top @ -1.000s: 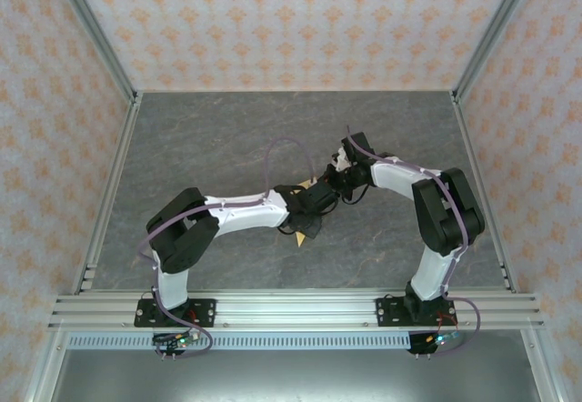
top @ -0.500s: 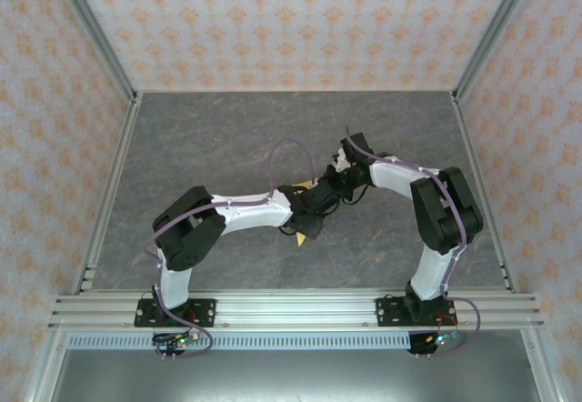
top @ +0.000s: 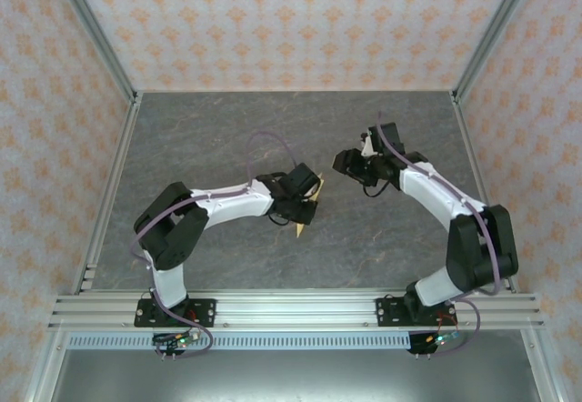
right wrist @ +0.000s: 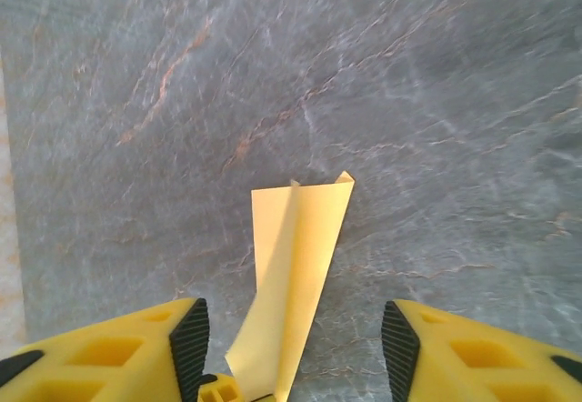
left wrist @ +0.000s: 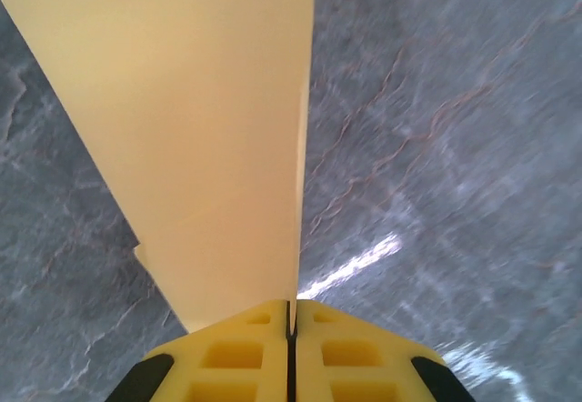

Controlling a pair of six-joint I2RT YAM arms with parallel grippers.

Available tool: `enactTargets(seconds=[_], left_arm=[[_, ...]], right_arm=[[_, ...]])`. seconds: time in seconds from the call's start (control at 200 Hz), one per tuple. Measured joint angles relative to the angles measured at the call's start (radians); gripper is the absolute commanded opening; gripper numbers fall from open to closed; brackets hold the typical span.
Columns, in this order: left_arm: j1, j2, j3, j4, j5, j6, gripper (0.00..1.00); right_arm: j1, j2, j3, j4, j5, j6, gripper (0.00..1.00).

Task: Fold a paper plane with a square sheet of paper (fold left side to right side)
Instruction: Fold the wing for the fifth time at the center of the table.

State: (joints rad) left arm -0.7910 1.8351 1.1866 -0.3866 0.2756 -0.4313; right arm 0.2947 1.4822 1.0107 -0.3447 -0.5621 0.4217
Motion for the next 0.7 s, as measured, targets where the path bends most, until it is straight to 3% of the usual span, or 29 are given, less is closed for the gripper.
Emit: enactTargets(seconds=[0.355,0.701], left_arm=[[0.095,0.005,-0.073,0.247,0.29,-0.166,0.05],[0.153,0.044,-0.175,0.464,0.425,-0.313,0.04]], right_arm=[[0.05,0.02,-0.127,0.097,-0.019,-0.018,0.58],[0.083,0.119,-0.196,0.286,-0.078,0.042,0.58]])
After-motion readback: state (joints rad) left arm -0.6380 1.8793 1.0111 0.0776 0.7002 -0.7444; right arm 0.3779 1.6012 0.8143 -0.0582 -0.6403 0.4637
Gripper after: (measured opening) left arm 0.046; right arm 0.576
